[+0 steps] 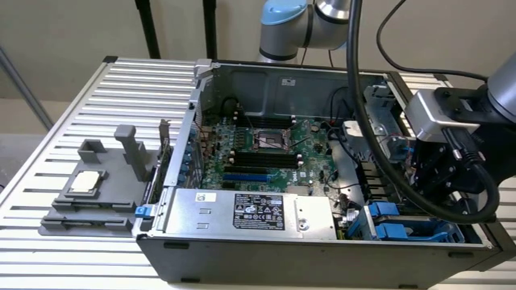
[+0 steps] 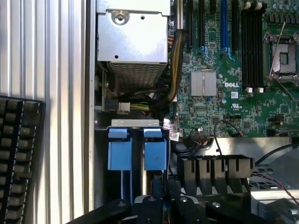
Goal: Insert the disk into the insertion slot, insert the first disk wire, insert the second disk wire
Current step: 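Insert the second disk wire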
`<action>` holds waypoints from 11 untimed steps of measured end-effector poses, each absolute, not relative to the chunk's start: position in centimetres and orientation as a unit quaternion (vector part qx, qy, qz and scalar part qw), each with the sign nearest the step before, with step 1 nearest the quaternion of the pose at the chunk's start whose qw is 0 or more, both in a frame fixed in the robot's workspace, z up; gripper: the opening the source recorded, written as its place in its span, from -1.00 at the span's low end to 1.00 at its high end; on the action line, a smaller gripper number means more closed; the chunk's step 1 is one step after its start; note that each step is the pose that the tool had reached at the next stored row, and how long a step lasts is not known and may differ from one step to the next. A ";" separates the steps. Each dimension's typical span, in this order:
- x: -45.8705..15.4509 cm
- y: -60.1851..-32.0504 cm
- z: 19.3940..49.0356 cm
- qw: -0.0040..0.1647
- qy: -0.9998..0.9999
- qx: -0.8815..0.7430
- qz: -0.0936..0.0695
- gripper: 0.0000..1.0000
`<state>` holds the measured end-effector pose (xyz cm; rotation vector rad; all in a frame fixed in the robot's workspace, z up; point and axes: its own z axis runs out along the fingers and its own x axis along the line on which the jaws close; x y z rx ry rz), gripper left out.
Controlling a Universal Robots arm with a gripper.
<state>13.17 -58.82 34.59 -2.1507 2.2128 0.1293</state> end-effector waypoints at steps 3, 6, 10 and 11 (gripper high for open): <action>13.2 -58.8 34.5 0.027 0.716 -0.696 0.042 -0.66; 13.4 -58.8 34.2 0.028 0.716 -0.696 0.043 -0.66; 13.5 -58.8 34.1 0.029 0.716 -0.696 0.044 -0.66; 13.5 -58.8 34.0 0.029 0.716 -0.696 0.044 -0.66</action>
